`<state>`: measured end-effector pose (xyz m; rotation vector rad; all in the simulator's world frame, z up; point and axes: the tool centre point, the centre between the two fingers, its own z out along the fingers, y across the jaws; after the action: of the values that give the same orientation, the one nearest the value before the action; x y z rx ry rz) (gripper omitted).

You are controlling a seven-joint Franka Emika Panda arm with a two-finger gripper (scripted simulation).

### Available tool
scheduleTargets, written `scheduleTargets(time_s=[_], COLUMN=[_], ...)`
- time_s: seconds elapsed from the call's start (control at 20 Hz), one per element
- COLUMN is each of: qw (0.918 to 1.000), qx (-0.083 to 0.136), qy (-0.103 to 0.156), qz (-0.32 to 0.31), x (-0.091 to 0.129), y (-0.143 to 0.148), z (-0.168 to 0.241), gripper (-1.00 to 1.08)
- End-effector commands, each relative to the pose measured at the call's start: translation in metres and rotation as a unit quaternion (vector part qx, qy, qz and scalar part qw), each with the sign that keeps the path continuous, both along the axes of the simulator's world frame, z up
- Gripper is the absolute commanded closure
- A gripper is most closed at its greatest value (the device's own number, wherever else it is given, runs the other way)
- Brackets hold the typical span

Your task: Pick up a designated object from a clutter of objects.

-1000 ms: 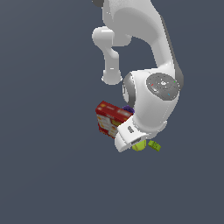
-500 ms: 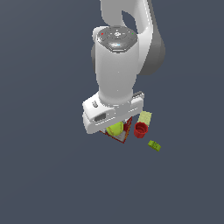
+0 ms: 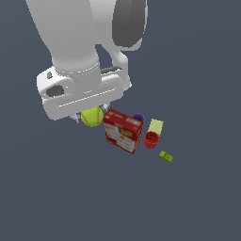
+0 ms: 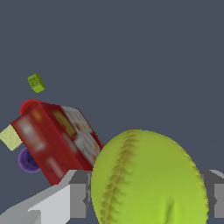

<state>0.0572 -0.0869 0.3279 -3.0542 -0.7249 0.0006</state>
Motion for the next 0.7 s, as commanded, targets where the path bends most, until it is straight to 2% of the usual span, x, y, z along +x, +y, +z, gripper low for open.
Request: scheduleTargets(time_s=[0.0, 0.35, 0.65], qw=[1.0, 1.0, 1.0], qx=[0.0, -0.001, -0.001], qy=[-0.001, -0.001, 0.0], qz=[0.0, 0.0, 0.0], x=[-0.006, -0.019, -0.023], y=[-0.024, -0.083, -0.111], z=[0.021, 0.069, 0.091], gripper=[1.08, 1.08, 1.08])
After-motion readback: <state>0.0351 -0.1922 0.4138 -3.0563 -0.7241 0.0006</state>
